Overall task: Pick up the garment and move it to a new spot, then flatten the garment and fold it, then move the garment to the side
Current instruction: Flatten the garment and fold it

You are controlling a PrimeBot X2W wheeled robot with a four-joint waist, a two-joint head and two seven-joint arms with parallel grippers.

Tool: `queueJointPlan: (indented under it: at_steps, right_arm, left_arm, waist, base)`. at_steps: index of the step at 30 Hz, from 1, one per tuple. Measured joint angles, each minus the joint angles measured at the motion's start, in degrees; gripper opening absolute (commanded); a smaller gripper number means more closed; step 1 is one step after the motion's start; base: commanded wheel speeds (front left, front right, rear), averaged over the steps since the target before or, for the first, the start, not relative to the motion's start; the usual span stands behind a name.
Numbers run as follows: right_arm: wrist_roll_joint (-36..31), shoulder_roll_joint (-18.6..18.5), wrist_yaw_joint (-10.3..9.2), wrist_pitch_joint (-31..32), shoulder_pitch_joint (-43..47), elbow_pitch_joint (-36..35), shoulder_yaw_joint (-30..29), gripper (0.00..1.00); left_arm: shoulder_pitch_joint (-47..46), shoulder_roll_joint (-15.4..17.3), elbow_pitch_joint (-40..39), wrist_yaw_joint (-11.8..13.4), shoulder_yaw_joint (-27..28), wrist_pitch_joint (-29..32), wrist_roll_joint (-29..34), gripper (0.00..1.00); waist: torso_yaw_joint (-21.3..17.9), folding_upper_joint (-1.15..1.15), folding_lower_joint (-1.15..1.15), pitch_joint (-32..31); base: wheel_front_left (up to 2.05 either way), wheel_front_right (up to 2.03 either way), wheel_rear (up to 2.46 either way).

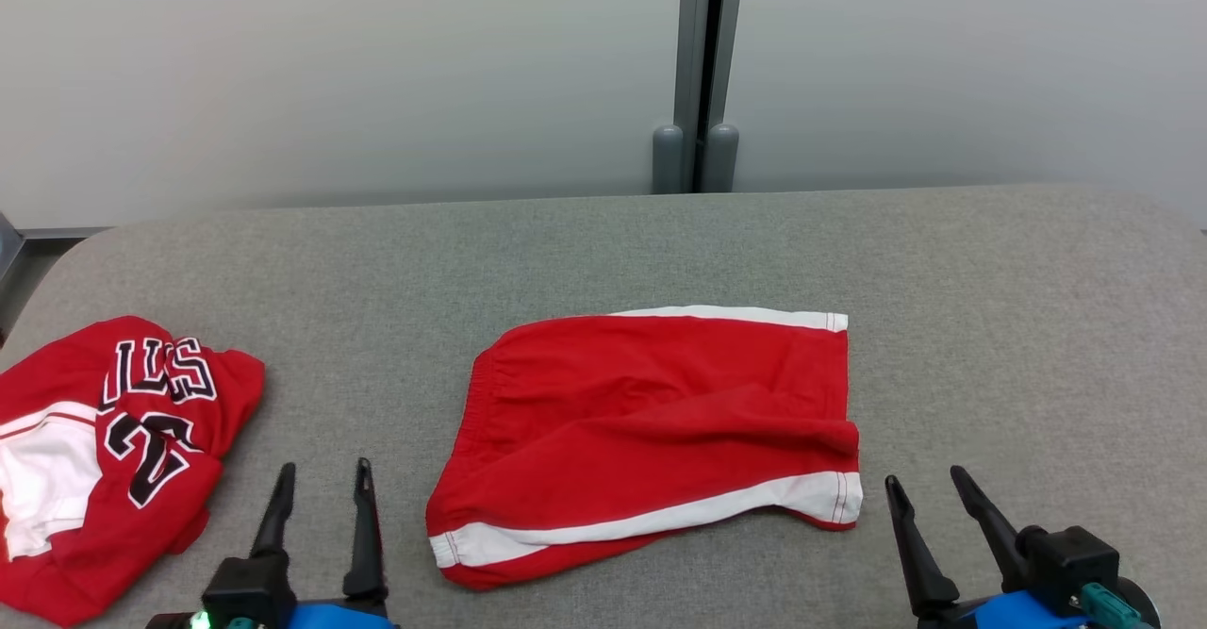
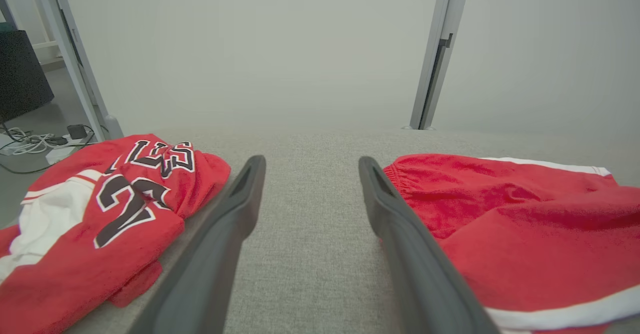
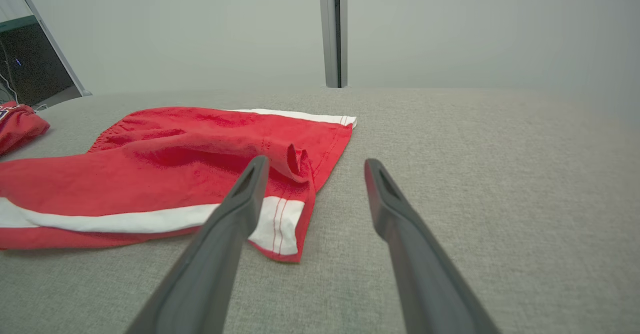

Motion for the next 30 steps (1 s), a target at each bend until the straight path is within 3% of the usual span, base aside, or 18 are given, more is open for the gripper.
queueJointPlan:
  at_steps: [13,30]
  right_arm:
    - [2.0,-1.7,0.01,0.7,-4.3,8.7,5.1,1.00]
    - [7.1,-2.9,0.01,-2.2,-12.0,19.3,12.0,1.00]
  left_arm:
    - [-0.5,-0.5,8.1,-3.2,-8.3,0.0,-0.1,1.00]
    - [-5.7,-0.7,16.0,-4.8,-13.6,0.0,-4.3,1.00]
  waist:
    - [0.5,0.00,0.00,3.1]
    - [0.8,0.00,0.00,6.2]
  base:
    - [0.00,0.00,0.00]
    - [0.00,0.00,0.00]
